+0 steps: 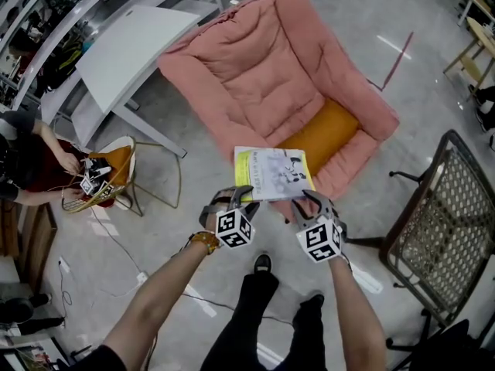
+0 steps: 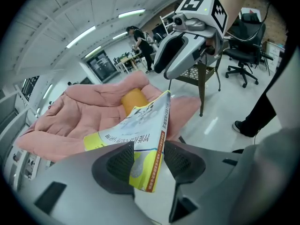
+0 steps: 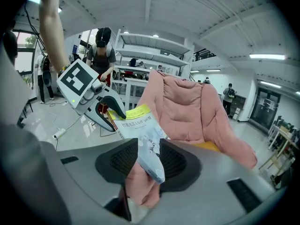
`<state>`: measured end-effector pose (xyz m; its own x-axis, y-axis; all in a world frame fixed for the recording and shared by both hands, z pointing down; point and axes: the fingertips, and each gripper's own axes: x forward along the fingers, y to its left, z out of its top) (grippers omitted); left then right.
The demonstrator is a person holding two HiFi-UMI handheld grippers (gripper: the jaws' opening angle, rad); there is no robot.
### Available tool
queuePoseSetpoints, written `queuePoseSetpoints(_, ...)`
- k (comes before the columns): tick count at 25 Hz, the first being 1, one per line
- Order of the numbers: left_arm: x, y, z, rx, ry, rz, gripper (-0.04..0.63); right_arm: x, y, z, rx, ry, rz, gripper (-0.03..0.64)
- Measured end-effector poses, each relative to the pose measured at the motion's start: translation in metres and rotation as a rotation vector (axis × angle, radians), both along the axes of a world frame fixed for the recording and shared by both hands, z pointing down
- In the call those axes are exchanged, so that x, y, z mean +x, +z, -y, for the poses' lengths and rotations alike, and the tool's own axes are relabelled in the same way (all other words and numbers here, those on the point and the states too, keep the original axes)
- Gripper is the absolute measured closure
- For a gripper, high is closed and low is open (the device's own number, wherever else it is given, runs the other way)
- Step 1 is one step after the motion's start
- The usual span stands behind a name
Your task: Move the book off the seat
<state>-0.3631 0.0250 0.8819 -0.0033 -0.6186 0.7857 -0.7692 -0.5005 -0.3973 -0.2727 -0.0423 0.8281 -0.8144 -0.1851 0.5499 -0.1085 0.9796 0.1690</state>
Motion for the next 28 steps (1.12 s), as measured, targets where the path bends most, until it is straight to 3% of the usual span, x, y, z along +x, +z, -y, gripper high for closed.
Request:
queuePoseSetpoints(5,0.003,-0.002,-0.001,0.005,0.038,-0.025,0.446,-0.003,0.008,-0.004,-0.003,-0.021,-0.018,0.461)
queuePoseSetpoints(11,0.001,-0.011,0.008,-0.051,0.042,-0.174,0.480,-0.007,0.018,-0.005,0.044,-0.064,-0.072,0.446)
queuePoseSetpoints(18,-0.006,-0.027,0.011,-0.083,0.071,-0.283,0.503,-0.011,0.030,0.008,0.126,-0.117,-0.180,0.431)
queuePoseSetpoints(28,-0.015,-0.028,0.009,-0.072,0.135,-0.341,0.511,-0.029,0.062,0.024,0.235,-0.227,-0.325,0.420)
